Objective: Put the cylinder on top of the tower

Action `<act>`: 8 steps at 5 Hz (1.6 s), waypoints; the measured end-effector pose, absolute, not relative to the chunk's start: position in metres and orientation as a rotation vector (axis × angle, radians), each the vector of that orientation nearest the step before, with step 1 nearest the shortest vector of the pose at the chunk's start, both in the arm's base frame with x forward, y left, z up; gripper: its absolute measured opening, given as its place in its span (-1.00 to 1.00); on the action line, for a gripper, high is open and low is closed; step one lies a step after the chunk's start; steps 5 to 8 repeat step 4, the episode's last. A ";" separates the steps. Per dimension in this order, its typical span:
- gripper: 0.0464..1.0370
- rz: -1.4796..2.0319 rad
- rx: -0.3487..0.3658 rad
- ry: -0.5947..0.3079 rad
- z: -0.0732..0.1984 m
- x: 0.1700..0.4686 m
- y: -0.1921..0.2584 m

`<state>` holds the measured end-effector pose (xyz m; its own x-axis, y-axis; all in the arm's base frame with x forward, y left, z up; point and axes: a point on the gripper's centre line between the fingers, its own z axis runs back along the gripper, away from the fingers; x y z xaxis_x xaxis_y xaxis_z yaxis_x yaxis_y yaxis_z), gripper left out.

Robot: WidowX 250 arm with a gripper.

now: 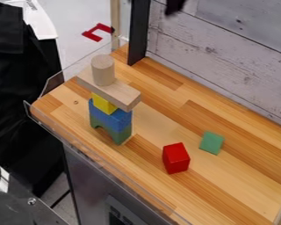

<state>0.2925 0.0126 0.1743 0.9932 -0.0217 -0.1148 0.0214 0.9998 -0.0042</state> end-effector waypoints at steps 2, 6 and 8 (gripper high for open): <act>0.92 -0.090 -0.051 0.192 0.132 0.271 -0.022; 0.92 -0.178 -0.070 0.219 0.096 0.259 -0.058; 0.92 -0.178 -0.070 0.219 0.096 0.259 -0.058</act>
